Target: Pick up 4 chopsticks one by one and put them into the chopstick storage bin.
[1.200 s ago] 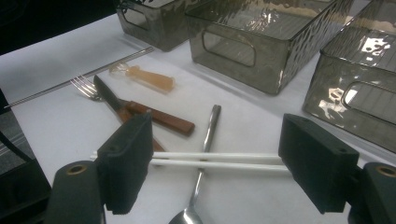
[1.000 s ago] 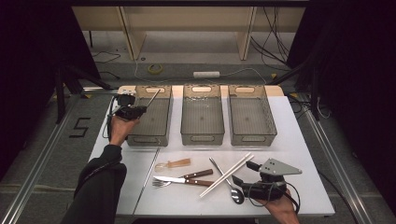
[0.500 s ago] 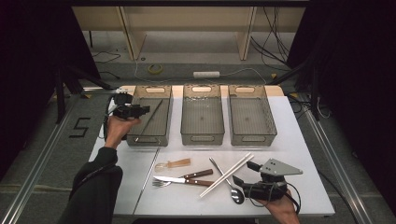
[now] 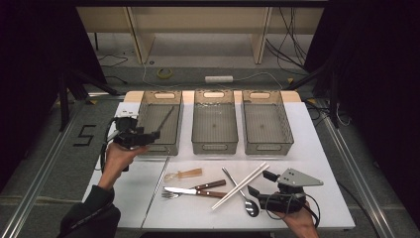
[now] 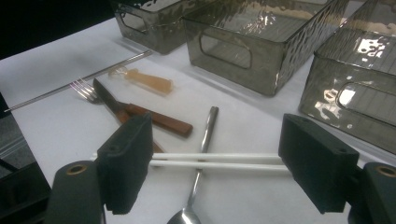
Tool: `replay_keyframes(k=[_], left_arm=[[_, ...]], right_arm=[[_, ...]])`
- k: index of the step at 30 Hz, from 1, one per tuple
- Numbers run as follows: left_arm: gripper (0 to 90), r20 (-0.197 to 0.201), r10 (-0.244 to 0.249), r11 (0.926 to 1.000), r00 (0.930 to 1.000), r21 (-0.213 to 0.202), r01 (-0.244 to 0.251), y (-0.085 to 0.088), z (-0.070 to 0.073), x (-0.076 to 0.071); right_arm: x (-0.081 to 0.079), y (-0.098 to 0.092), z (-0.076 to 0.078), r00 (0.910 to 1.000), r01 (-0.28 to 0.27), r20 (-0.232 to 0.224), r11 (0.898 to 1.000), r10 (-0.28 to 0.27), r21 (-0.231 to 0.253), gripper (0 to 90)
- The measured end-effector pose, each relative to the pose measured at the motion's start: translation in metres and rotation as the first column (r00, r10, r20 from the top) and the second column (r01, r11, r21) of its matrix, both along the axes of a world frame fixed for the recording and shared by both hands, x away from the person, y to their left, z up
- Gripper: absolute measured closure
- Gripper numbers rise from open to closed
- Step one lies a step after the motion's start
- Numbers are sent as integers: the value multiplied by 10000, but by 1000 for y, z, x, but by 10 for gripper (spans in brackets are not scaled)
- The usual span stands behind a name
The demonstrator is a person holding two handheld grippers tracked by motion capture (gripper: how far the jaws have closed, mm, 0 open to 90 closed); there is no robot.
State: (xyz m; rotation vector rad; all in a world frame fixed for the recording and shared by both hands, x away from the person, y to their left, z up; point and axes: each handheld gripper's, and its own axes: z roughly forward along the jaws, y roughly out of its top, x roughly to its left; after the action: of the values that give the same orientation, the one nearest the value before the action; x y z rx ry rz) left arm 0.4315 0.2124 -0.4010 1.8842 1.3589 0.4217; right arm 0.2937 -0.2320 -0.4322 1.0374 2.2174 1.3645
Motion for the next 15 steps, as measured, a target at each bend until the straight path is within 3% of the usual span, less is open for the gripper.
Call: replay_keyframes(k=[2,10,15], left_arm=[[277,-76,-14,9996,10000,293,16,-5,-4,-8],[263,-440,-161,9987,9989,474,182,-13,-7,-26],[266,-1092,-292,9972,9936,654,365,-16,-11,-34]], right_arm=[[0,1,0,10000,-6,33,10000,6,5,274],[0,1,0,10000,-45,-27,9999,44,-109,274],[-1,1,0,10000,-16,1,10000,16,-47,274]])
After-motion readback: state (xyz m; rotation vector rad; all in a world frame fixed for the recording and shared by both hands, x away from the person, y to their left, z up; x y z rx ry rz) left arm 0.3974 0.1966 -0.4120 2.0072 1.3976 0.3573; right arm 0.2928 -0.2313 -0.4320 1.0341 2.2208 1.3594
